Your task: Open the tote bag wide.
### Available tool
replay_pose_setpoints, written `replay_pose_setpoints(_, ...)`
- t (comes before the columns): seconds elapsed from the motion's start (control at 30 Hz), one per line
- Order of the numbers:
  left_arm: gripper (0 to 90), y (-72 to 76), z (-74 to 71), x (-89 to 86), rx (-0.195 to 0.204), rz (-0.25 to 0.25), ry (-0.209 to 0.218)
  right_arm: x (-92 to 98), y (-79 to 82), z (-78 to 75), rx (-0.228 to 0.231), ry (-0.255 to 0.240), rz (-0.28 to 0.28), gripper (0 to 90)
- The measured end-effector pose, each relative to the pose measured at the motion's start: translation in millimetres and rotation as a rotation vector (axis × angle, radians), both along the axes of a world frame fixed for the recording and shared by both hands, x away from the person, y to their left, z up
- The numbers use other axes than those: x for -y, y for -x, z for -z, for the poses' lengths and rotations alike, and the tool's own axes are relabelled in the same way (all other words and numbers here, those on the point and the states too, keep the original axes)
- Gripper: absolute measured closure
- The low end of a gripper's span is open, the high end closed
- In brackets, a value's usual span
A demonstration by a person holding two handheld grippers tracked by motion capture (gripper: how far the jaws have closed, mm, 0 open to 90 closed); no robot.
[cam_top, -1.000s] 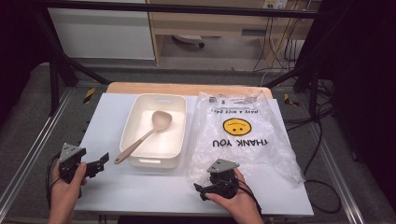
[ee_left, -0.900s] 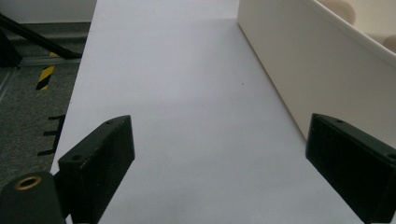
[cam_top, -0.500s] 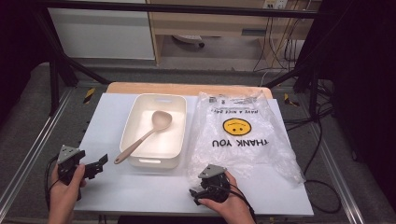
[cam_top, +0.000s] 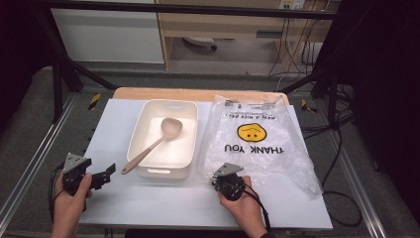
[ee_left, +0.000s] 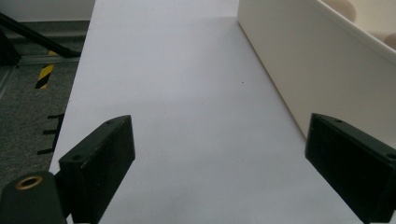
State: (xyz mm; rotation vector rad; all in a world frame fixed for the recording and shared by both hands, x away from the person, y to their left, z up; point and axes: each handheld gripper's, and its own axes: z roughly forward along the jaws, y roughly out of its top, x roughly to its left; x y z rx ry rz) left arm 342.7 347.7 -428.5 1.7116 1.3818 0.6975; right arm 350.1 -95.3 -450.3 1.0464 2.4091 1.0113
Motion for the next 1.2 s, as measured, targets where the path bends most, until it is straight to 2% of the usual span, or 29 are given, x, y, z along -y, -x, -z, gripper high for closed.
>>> replay_pose_setpoints(0.07, 8.0, 0.1, 0.0, -0.3, 0.0, -0.003, 0.003, 0.3, -4.7, -0.4, 0.0, -0.008, 0.018, 87.9)
replay_pose_setpoints(0.13, 8.0, 0.2, -0.2, -0.5, 0.001, -0.003, 0.003, -0.4, -18.9, -3.6, 0.006, -0.035, 0.064, 88.0)
replay_pose_setpoints(0.2, 8.0, -0.2, -0.2, 0.0, 0.001, 0.0, -0.001, -1.9, -23.4, -5.6, 0.014, -0.036, 0.074, 88.0)
replay_pose_setpoints(0.27, 8.0, -0.8, -0.5, 1.0, 0.003, 0.007, -0.009, -6.5, -38.4, -9.4, 0.025, -0.06, 0.115, 88.0)
replay_pose_setpoints(0.3, 8.0, -0.8, -0.9, 1.6, 0.003, 0.011, -0.014, -6.5, -38.4, -9.4, 0.025, -0.06, 0.115, 88.0)
replay_pose_setpoints(0.33, 7.9, -0.6, -0.9, 3.0, 0.003, 0.013, -0.013, -10.3, -49.5, -9.7, 0.018, -0.076, 0.134, 88.0)
replay_pose_setpoints(0.43, 7.9, -1.4, -0.1, 3.1, -0.002, 0.021, -0.024, -15.1, -67.0, -13.3, 0.019, -0.11, 0.174, 87.9)
replay_pose_setpoints(0.47, 7.9, -1.7, 0.0, 2.7, -0.003, 0.018, -0.026, -15.1, -67.0, -13.3, 0.019, -0.11, 0.174, 87.9)
replay_pose_setpoints(0.5, 8.0, -1.9, -0.7, 1.3, 0.0, 0.018, -0.02, -16.5, -79.5, -15.7, 0.008, -0.133, 0.199, 87.9)
replay_pose_setpoints(0.6, 8.0, -1.4, -1.3, -0.1, 0.004, 0.009, -0.015, -21.8, -96.4, -18.7, -0.006, -0.139, 0.21, 87.9)
replay_pose_setpoints(0.63, 8.0, -1.1, -1.0, -0.8, 0.004, 0.007, -0.015, -21.8, -96.4, -18.7, -0.006, -0.139, 0.21, 87.9)
replay_pose_setpoints(0.7, 8.0, 0.0, -0.5, -1.9, 0.003, 0.004, -0.015, -27.7, -111.8, -21.1, -0.013, -0.132, 0.228, 87.8)
replay_pose_setpoints(0.9, 8.0, 1.1, 0.4, -5.3, 0.001, -0.003, -0.008, -37.7, -132.1, -20.6, -0.048, -0.163, 0.245, 87.0)
replay_pose_setpoints(0.93, 8.0, 1.4, 1.4, -6.1, -0.004, -0.004, -0.009, -39.0, -133.3, -19.5, -0.05, -0.173, 0.244, 84.8)
replay_pose_setpoints(1.0, 8.0, 1.7, 1.4, -6.6, -0.009, -0.006, -0.013, -40.4, -132.6, -19.2, -0.051, -0.205, 0.223, 72.3)
replay_pose_setpoints(1.03, 8.1, 2.2, 0.7, -6.4, -0.002, -0.012, -0.012, -40.3, -130.2, -21.4, -0.041, -0.202, 0.22, 65.1)
replay_pose_setpoints(1.07, 8.1, 2.2, 0.7, -6.4, -0.002, -0.012, -0.012, -40.3, -130.2, -21.4, -0.041, -0.202, 0.22, 65.1)
replay_pose_setpoints(1.1, 8.1, 2.6, -0.2, -6.2, 0.001, -0.017, -0.013, -39.1, -127.1, -24.7, -0.034, -0.199, 0.218, 58.7)
replay_pose_setpoints(1.13, 8.0, 2.7, -0.6, -5.8, 0.007, -0.022, -0.012, -34.9, -119.6, -33.3, -0.033, -0.196, 0.204, 46.1)
replay_pose_setpoints(1.2, 8.0, 3.1, -1.0, -4.7, 0.006, -0.02, -0.02, -29.0, -108.7, -44.7, -0.031, -0.175, 0.19, 37.0)
